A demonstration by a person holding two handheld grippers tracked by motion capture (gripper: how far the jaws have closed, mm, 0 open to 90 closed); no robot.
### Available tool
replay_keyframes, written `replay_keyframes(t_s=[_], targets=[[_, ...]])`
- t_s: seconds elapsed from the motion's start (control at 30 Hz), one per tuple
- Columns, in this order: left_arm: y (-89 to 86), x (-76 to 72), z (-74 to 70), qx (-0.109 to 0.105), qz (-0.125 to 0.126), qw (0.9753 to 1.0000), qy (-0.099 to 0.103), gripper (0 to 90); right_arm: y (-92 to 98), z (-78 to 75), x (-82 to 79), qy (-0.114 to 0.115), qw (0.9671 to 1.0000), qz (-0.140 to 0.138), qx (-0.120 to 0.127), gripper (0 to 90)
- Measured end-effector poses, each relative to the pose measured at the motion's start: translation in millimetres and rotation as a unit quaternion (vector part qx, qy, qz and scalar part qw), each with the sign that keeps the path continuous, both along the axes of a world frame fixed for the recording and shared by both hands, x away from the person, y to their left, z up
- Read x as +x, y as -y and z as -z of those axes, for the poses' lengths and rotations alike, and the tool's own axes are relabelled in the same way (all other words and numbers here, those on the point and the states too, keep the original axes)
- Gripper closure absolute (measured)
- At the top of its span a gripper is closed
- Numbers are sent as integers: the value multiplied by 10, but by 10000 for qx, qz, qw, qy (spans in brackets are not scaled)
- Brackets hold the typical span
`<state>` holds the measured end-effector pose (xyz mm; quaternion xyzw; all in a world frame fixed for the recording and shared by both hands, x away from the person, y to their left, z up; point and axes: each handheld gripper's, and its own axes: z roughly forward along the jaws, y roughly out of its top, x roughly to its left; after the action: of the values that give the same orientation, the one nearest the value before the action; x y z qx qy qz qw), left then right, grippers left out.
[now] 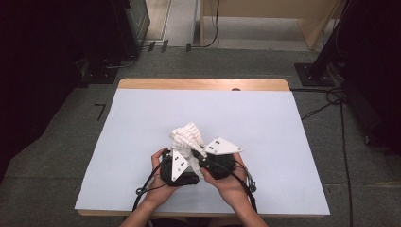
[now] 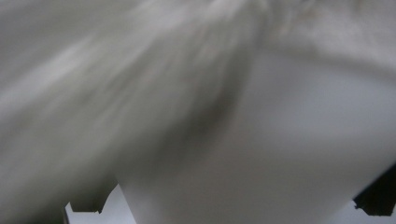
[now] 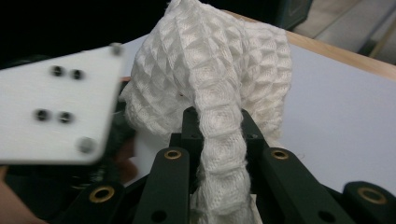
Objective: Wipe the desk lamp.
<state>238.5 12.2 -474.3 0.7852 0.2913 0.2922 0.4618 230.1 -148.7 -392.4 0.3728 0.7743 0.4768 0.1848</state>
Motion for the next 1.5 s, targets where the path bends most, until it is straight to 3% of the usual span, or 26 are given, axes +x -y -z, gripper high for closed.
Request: replay_keyframes(t_s=[0.1,0.17,0.27,0.33,0.43,0.57,0.63,0.67,0.77,0.83,0.9,0.93,1.0,1.07,1.17,1.23,1.3,1.37,1.5], targets=[[-1,-15,5,35,24,10000,58,82,-101,-5,-41,145,9998,-108,-76,787],[-4,-5,7,7,48,10000,56,82,-57,8,6,84,9999,-94,45,785],[-20,19,3,-32,44,10000,-53,82,84,25,84,85,9996,279,66,786],[-40,43,4,-129,35,9998,-155,82,168,36,123,-50,9990,423,146,786],[-40,39,7,-107,28,9999,-131,82,131,27,88,-95,9994,295,158,788],[-9,-12,15,-12,56,9999,87,82,-69,-5,-16,-150,9992,-278,261,787],[-23,-7,20,-51,95,9999,82,82,-85,-16,-19,-113,9994,-264,171,788],[-24,-6,22,-60,87,9999,78,82,-55,-12,6,-86,9997,-197,132,788],[-33,6,20,-68,107,9999,43,82,108,13,84,96,9988,463,-103,789],[-71,32,17,-103,153,9998,-51,82,266,28,162,-65,9976,686,-32,789],[-124,93,26,-364,133,9988,-315,82,410,58,217,-170,9965,785,214,789],[-161,130,36,-527,118,9975,-457,81,473,70,238,-224,9957,816,375,789],[-248,198,49,-960,179,9925,-736,81,575,89,267,-211,9940,891,592,788],[-314,250,38,-1187,130,9890,-876,81,643,121,285,-181,9924,1006,688,787],[-339,276,57,-1076,-32,9905,-860,81,694,214,306,-244,9903,1109,799,787],[-340,265,59,-1017,38,9914,-819,81,687,291,314,-374,9891,1047,963,787],[-307,232,68,-853,86,9939,-688,80,646,349,313,-456,9880,955,1129,787],[-303,220,67,-794,113,9948,-633,80,617,363,306,-434,9879,893,1188,787],[-339,209,49,-997,248,9928,-616,80,469,332,239,-266,9889,427,1396,787]])
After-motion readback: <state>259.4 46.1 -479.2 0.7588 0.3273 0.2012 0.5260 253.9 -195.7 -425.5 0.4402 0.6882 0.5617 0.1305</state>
